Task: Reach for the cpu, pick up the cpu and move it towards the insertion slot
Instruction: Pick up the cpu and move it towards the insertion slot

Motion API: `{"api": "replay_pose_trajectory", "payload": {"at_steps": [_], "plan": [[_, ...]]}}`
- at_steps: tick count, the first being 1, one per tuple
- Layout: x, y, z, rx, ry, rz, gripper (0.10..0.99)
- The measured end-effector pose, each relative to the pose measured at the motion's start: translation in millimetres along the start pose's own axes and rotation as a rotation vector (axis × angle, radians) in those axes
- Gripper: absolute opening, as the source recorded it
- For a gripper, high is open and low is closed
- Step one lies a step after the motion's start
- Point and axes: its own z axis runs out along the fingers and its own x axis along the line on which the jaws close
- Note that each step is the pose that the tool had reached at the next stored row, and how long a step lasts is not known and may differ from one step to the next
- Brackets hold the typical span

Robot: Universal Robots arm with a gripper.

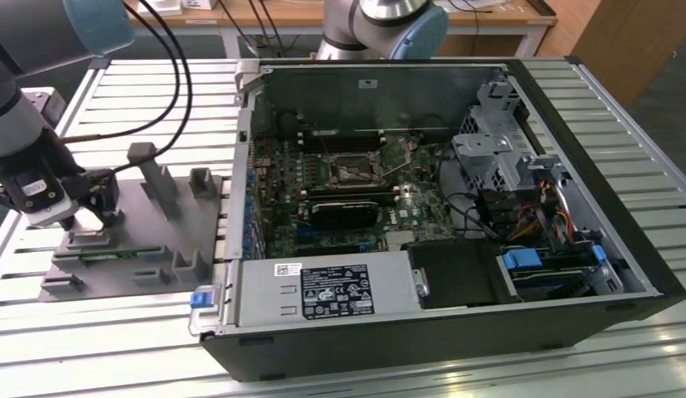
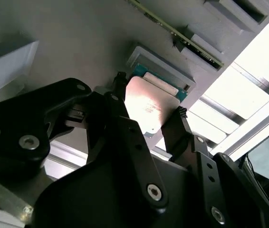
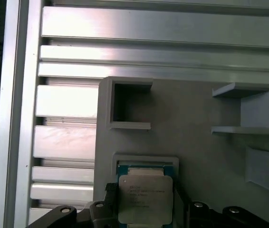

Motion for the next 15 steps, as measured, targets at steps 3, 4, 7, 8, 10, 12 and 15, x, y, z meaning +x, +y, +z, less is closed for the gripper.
{"api": "replay_pose_trajectory", "payload": {"at_steps": [3,4,7,8,10,12,15], "plan": [[0.0,0.3,-5.7,0.0,0.0,0.0,0.545],[0.0,0.4,-7.5,0.0,-0.0001,0.0,0.545],[0.0,0.7,-12.8,0.0,-0.0001,0.0,0.545],[0.0,0.8,-14.4,0.0,-0.0001,0.0,0.545],[-0.1,0.9,-16.8,0.0,0.0,0.0,0.545],[-0.2,0.9,-18.0,0.0,-0.0002,0.0,0.545],[-0.2,1.0,-20.2,0.0,0.0,0.0,0.545]]}}
